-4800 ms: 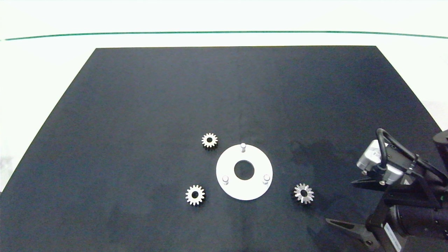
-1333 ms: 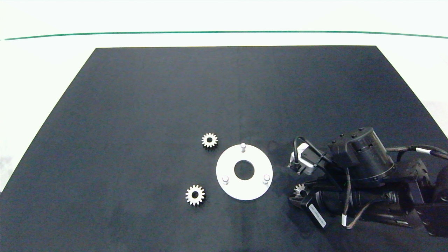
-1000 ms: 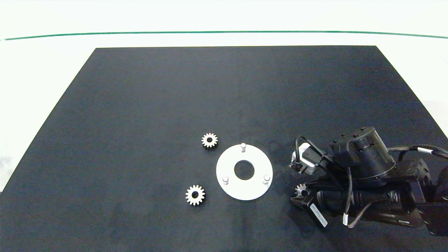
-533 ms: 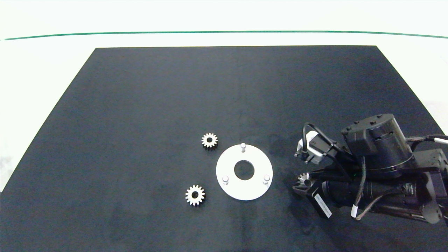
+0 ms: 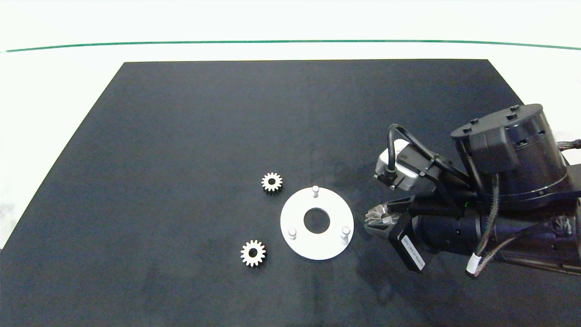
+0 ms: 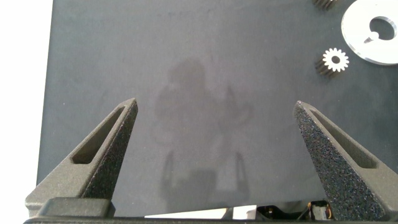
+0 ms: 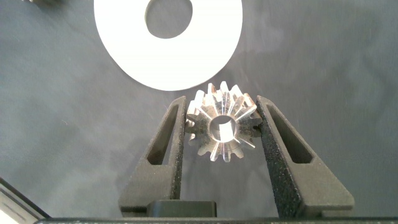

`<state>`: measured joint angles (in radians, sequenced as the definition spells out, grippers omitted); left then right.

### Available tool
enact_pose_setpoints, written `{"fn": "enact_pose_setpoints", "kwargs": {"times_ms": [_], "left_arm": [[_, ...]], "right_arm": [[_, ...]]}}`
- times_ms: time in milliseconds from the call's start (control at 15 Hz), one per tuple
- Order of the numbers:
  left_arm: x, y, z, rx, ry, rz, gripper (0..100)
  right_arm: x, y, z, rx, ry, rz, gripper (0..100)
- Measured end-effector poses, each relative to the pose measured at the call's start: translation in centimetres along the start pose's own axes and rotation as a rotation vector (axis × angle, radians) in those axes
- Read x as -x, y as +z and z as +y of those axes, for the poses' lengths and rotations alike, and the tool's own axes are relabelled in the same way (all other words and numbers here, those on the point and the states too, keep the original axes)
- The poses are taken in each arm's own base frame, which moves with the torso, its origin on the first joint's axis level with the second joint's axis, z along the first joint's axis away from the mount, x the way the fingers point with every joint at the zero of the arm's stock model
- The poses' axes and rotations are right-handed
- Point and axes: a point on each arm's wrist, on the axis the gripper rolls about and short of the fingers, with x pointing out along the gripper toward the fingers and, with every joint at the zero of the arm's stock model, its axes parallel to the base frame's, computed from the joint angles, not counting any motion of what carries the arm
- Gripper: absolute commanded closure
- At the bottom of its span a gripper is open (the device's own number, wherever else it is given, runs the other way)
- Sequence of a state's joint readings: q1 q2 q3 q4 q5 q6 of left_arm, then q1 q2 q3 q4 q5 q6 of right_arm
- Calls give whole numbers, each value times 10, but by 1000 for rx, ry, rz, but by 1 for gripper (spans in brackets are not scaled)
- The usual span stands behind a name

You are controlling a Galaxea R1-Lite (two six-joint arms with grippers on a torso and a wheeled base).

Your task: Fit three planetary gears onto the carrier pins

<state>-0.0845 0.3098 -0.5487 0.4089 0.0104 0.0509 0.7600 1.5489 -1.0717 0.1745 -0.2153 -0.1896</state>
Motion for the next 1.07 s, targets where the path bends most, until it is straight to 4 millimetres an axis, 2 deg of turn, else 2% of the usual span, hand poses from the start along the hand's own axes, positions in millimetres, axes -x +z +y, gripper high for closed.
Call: {"fn": "enact_pose_setpoints", "kwargs": {"times_ms": [600, 1067], "left_arm": [[0, 0, 0, 0, -3, 2, 0], [-1, 0, 0, -1, -5, 4, 0]], "right_arm": [[-30, 4, 16, 24, 36, 51, 81], [-40, 9, 20, 31, 45, 56, 81]]}}
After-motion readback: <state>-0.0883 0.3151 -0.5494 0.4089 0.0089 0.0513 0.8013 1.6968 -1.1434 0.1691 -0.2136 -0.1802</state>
